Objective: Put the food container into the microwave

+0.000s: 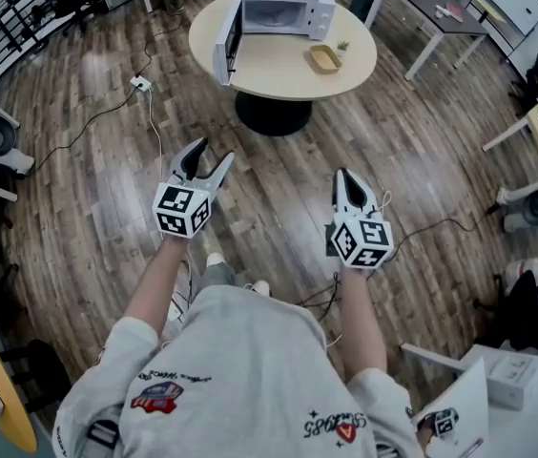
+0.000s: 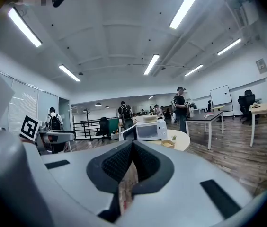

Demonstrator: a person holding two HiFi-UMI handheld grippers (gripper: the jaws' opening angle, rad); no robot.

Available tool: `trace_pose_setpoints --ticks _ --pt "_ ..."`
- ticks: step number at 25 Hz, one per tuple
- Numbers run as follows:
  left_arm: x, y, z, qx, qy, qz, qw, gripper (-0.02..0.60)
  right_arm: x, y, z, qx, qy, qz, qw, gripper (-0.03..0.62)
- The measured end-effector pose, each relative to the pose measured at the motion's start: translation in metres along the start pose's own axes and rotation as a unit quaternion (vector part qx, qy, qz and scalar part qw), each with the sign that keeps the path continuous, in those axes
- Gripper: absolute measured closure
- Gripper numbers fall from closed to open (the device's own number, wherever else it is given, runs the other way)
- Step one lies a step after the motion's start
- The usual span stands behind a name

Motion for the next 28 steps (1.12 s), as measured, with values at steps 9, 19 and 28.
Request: trace_pose_setpoints --ticks 9,19,28 --pt "0.009 0.001 -0.002 -0.001 0.012 0.003 0.9999 0.276 0.006 0.0 0.001 -0.001 0.012 -0.005 1.0 0.602" --pt "0.001 0.002 -0.028 -0.01 0.012 0.0 0.9999 0.278 0.021 0.001 -0.021 -0.001 0.007 -0.018 1.0 0.602" --pt "-0.031 0.01 -0.102 -0.007 0.008 0.011 0.9999 0.279 0.057 0.013 -0.086 -0.016 -0.001 -0.016 1.0 0.602"
Point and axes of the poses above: the fingertips, and each gripper's own axes: z backward along the fingers, x to its right, y out of its top, the point moved 7 cm from there along z, backward along the fingers, and after that the axes turned 6 degrees about -x, right-handed, at the moved point
